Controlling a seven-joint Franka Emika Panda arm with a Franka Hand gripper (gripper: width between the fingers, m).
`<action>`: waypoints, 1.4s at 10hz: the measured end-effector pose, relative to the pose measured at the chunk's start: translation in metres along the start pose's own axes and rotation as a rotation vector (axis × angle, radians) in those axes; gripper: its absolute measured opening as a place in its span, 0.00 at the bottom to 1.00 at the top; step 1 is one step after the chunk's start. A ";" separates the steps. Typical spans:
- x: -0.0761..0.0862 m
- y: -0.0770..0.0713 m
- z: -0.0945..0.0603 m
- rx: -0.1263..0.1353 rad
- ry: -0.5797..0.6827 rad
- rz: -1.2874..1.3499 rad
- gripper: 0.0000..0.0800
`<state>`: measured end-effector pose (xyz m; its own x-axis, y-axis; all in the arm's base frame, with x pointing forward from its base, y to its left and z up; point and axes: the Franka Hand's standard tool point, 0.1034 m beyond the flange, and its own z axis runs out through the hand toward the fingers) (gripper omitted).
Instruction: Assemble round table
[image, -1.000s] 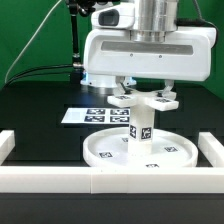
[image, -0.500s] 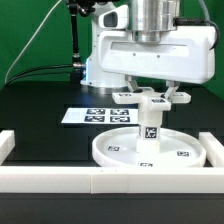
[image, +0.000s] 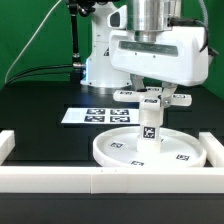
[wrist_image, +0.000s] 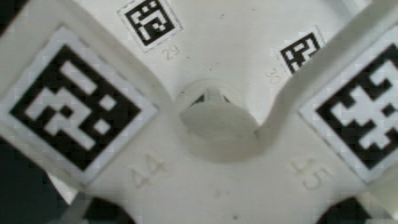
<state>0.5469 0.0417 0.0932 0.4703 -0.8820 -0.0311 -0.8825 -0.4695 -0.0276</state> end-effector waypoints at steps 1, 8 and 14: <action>0.000 0.000 0.000 0.002 -0.002 0.039 0.56; 0.003 0.002 -0.013 0.077 -0.033 0.447 0.77; -0.003 0.000 -0.051 0.083 -0.082 0.441 0.81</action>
Offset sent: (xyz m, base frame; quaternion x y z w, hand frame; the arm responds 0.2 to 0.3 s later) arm -0.0082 0.0077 -0.0066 0.0407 -0.0296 0.2449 0.9682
